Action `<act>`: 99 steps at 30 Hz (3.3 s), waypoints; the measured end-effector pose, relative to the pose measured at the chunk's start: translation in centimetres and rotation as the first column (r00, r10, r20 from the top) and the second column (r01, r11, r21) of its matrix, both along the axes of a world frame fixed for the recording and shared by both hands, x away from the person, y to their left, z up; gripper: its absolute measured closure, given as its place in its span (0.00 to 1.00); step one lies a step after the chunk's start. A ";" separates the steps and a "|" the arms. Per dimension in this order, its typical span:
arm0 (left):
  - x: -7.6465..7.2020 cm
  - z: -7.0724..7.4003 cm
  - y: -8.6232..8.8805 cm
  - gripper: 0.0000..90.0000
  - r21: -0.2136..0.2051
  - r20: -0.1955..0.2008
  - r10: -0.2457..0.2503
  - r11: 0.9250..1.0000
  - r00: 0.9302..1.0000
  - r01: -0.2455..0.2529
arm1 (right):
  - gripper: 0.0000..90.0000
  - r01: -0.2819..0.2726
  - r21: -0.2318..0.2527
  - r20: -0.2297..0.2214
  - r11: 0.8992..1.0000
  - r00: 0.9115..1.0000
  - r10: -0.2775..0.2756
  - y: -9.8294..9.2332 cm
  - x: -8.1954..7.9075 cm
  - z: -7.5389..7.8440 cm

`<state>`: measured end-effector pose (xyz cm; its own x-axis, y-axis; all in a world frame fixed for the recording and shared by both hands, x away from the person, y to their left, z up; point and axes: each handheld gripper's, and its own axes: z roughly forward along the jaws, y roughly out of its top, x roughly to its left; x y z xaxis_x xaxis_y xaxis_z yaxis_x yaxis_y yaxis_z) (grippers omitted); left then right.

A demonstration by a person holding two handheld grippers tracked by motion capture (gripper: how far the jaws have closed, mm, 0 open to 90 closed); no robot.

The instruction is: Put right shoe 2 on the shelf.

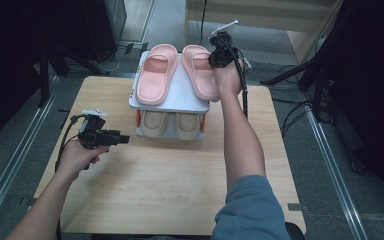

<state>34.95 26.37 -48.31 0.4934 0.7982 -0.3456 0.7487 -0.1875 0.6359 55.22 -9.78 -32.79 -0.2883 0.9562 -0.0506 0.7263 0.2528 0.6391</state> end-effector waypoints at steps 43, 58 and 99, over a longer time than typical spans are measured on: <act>0.0 -0.2 -0.3 0.47 0.017 -0.010 -0.007 1.000 1.000 0.007 | 0.72 -0.149 0.138 0.037 0.979 0.989 0.145 1.8 -3.2 -0.2; 0.0 -0.3 -0.5 0.47 0.019 -0.014 -0.012 1.000 1.000 0.013 | 0.69 -0.183 0.133 0.052 0.974 0.983 0.178 1.6 -4.3 -0.6; 0.1 -0.4 -0.7 0.47 0.045 -0.008 -0.013 0.999 1.000 0.013 | 0.78 -0.357 0.250 0.142 0.900 0.933 0.330 -2.7 -12.1 -1.1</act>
